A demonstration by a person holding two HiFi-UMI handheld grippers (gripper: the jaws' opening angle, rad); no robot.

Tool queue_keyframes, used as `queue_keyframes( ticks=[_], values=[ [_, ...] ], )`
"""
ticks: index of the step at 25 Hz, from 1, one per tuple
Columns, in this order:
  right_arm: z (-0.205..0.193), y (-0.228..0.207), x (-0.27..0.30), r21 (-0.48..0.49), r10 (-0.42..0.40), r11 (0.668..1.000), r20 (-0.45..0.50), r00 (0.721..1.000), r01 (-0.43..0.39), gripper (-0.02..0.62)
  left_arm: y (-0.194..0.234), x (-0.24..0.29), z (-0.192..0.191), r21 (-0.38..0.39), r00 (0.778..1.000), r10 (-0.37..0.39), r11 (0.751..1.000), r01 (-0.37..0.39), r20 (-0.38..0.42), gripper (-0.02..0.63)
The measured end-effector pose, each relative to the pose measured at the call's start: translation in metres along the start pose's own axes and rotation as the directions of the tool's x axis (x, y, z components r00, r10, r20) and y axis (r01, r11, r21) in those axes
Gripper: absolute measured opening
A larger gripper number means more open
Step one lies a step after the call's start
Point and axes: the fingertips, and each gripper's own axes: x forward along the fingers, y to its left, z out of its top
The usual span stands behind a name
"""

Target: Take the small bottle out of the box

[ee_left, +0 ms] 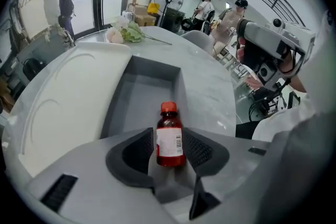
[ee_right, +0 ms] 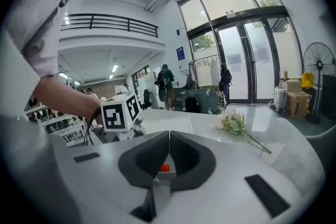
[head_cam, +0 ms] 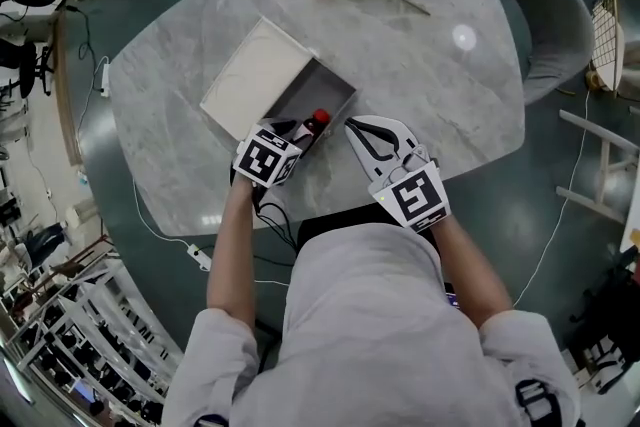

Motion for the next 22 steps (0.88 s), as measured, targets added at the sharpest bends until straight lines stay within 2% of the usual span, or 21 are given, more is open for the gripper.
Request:
queue_keyframes(
  ticks=[9,12,16,22],
  values=[
    [-0.005,-0.009,-0.006,0.018,-0.018,1.0,-0.002,1.0,0.018,0.026,0.001,0.011,-0.005,0.021,0.996,-0.045,0.999,0.046,-0.073,0.199],
    [-0.006,-0.012,-0.006,0.016,-0.02,1.0,-0.001,1.0,0.02,0.026,0.004,0.012,-0.004,0.013,0.996,-0.04,0.999,0.041,-0.079,0.227],
    [-0.005,-0.014,-0.004,0.016,-0.016,1.0,0.004,1.0,0.015,0.026,0.006,0.012,-0.005,0.001,0.996,-0.04,0.999,0.04,-0.075,0.232],
    [-0.005,-0.018,-0.003,0.013,-0.015,1.0,0.0,1.0,0.015,0.026,0.005,0.013,-0.006,-0.002,0.993,-0.085,0.996,0.085,-0.08,0.23]
  ],
)
